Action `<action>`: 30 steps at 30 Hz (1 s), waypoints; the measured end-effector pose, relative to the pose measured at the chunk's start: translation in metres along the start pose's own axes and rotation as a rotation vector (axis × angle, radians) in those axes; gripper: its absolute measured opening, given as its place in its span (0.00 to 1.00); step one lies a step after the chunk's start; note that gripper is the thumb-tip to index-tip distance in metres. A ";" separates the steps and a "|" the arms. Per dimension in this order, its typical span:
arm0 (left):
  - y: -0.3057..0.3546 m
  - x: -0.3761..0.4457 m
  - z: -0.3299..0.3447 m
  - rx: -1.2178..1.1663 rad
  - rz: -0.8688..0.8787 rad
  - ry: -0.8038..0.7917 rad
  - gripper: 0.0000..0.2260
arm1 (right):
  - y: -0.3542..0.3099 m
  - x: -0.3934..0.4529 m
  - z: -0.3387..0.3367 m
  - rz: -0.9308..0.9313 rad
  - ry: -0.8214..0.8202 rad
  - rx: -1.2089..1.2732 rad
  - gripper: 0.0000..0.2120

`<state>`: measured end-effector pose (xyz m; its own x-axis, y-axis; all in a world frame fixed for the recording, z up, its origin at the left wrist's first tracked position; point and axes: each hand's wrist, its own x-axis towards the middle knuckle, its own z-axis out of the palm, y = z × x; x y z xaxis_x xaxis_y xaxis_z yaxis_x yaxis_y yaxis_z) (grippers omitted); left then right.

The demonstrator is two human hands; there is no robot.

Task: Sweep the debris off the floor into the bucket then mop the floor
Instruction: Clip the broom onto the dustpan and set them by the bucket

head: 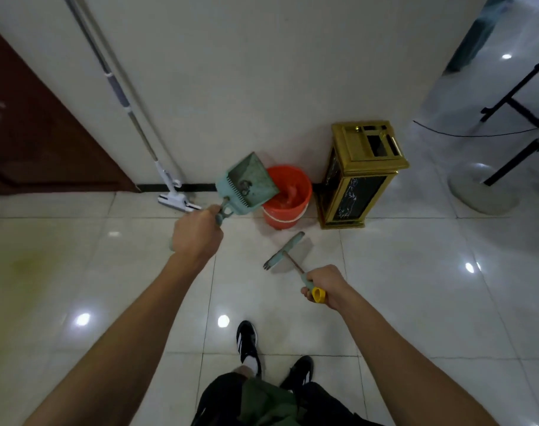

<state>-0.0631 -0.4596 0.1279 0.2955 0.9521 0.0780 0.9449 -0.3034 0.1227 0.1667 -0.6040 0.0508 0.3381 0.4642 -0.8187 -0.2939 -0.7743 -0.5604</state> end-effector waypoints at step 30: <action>-0.171 -0.059 0.137 -0.110 -0.337 -0.401 0.13 | -0.035 -0.001 0.183 -0.094 0.001 -0.647 0.08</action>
<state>-0.2232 -0.4591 -0.0336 0.0294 0.9304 -0.3654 0.9828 0.0397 0.1802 0.0136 -0.4984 0.0482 0.3374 0.5424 -0.7694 0.3342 -0.8331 -0.4407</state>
